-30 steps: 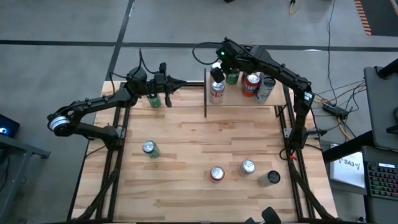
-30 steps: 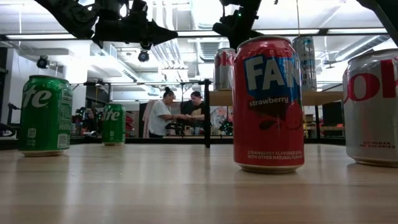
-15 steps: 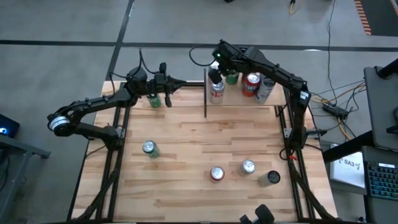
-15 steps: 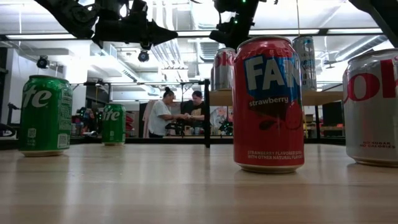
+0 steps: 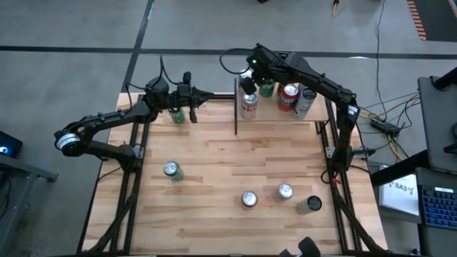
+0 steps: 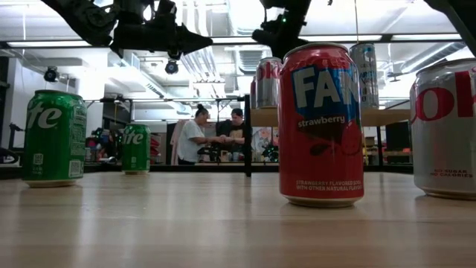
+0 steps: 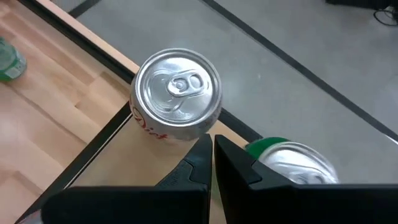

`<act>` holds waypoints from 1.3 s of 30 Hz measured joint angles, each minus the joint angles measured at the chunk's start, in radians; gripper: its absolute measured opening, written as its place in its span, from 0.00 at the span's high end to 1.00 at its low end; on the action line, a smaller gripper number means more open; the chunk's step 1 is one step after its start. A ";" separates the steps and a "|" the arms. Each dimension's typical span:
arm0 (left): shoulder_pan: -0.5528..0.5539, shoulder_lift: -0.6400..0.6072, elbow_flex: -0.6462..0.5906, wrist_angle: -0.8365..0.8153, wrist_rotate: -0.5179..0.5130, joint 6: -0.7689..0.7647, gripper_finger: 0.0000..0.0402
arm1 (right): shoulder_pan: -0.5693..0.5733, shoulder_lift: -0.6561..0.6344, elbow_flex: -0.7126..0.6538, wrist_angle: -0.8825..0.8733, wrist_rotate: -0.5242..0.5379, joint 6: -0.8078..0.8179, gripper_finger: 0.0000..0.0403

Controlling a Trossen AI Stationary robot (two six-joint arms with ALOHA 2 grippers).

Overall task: Place canned beverage on shelf
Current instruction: Put the left silver soda can on the back of the shelf aligned with the other silver soda can

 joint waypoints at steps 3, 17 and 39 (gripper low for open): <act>0.000 0.000 0.000 0.000 0.000 0.000 1.00 | 0.008 -0.024 0.000 -0.002 -0.003 -0.008 0.98; 0.000 0.001 0.000 0.002 0.000 0.000 1.00 | 0.041 0.019 -0.005 0.017 -0.157 -0.027 0.98; 0.000 0.002 0.000 -0.003 0.000 0.000 1.00 | 0.039 0.051 -0.005 0.053 -0.059 -0.026 0.98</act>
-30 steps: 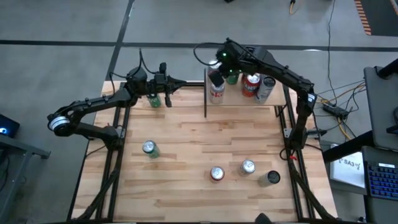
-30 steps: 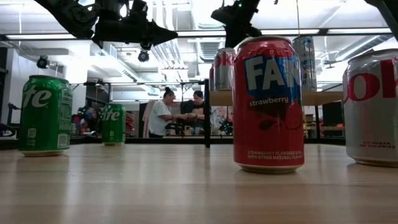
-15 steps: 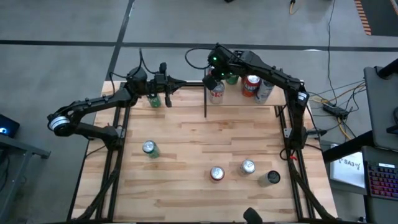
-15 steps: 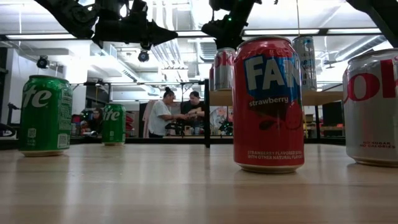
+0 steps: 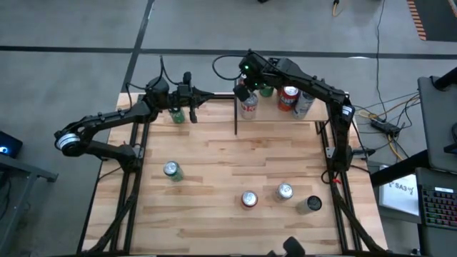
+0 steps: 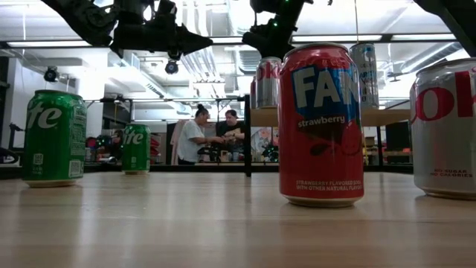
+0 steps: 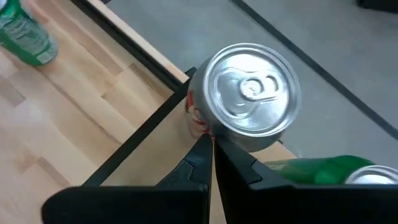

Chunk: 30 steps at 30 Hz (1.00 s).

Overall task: Place canned beverage on shelf
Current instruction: Put the left silver soda can on the back of the shelf aligned with the other silver soda can

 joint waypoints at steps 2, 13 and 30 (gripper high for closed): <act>0.000 0.000 0.000 0.000 0.000 0.000 1.00 | 0.000 0.000 0.000 0.000 0.020 0.000 0.98; 0.000 0.000 0.000 0.000 0.000 0.000 1.00 | 0.000 0.000 0.000 0.000 0.034 0.000 0.98; 0.000 0.000 0.000 0.000 0.000 0.000 1.00 | 0.025 -0.008 0.068 0.000 0.035 -0.018 0.98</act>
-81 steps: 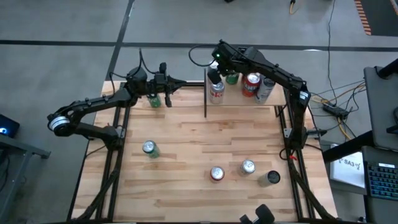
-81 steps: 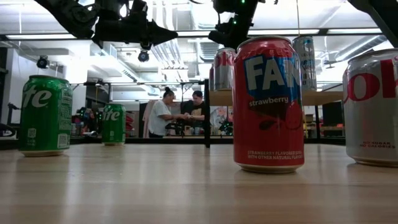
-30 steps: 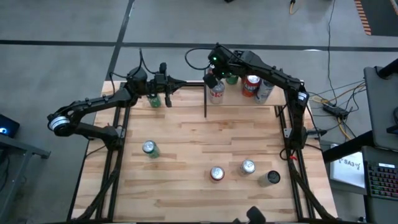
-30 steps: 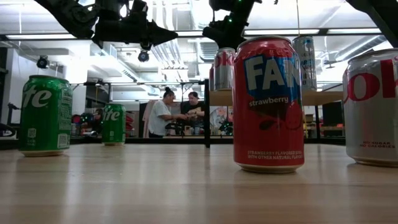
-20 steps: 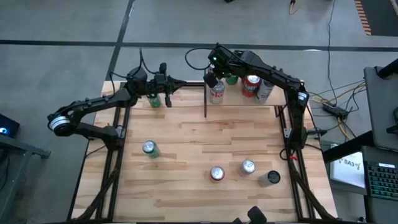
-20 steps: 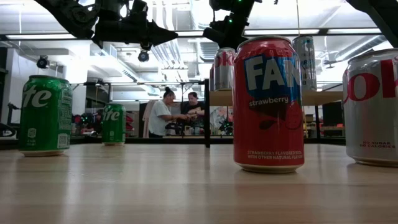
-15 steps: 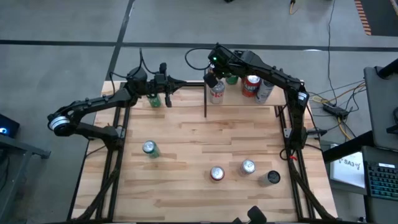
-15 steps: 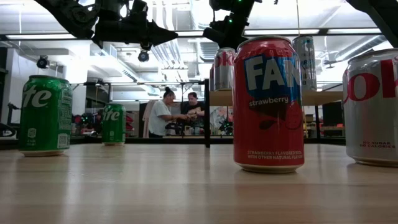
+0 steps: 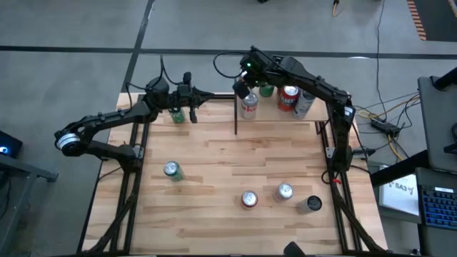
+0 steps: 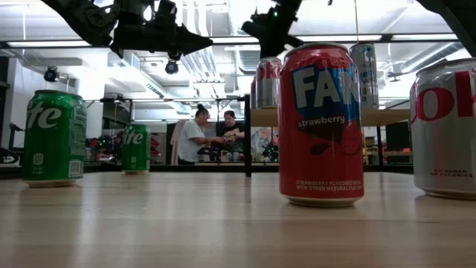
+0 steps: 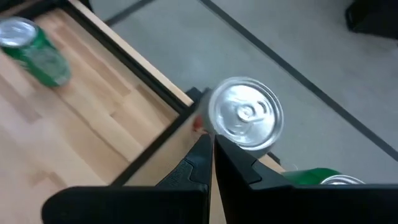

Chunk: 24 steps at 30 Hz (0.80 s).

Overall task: Place canned beverage on shelf
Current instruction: Put the left silver soda can on the back of the shelf aligned with the other silver soda can

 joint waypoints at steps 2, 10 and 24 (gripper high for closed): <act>0.000 0.000 0.000 0.000 0.000 0.000 1.00 | 0.017 -0.002 0.018 -0.005 0.000 -0.007 0.98; 0.000 0.000 0.000 0.000 0.000 0.000 1.00 | 0.100 -0.004 0.078 -0.069 -0.001 -0.003 0.98; 0.000 0.000 0.000 0.000 0.000 0.000 1.00 | 0.198 -0.005 0.084 -0.329 -0.290 0.040 0.98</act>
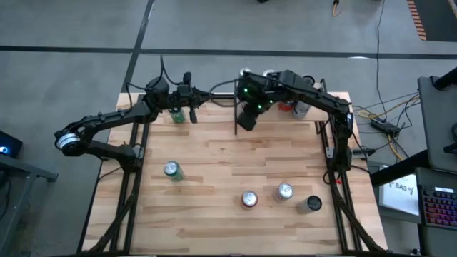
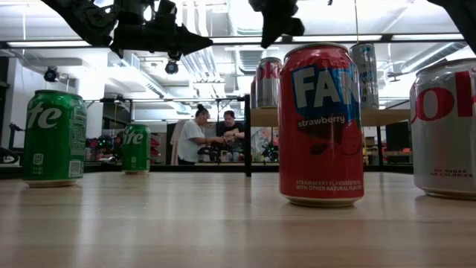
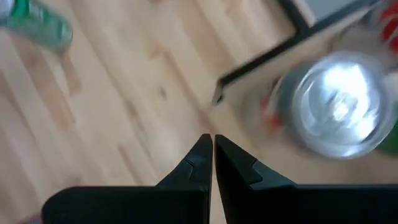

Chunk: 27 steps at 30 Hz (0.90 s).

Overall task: Place canned beverage on shelf
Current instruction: Put the left silver soda can on the back of the shelf aligned with the other silver soda can

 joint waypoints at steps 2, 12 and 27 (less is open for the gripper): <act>0.000 0.000 0.000 0.000 0.000 0.000 1.00 | 0.014 0.000 0.000 -0.060 -0.002 0.022 0.98; 0.000 0.000 0.000 0.000 0.000 0.000 1.00 | 0.017 0.000 -0.034 -0.124 0.077 0.098 0.98; 0.000 0.000 0.000 0.000 0.000 0.000 1.00 | -0.048 0.018 -0.051 -0.070 0.111 0.016 0.98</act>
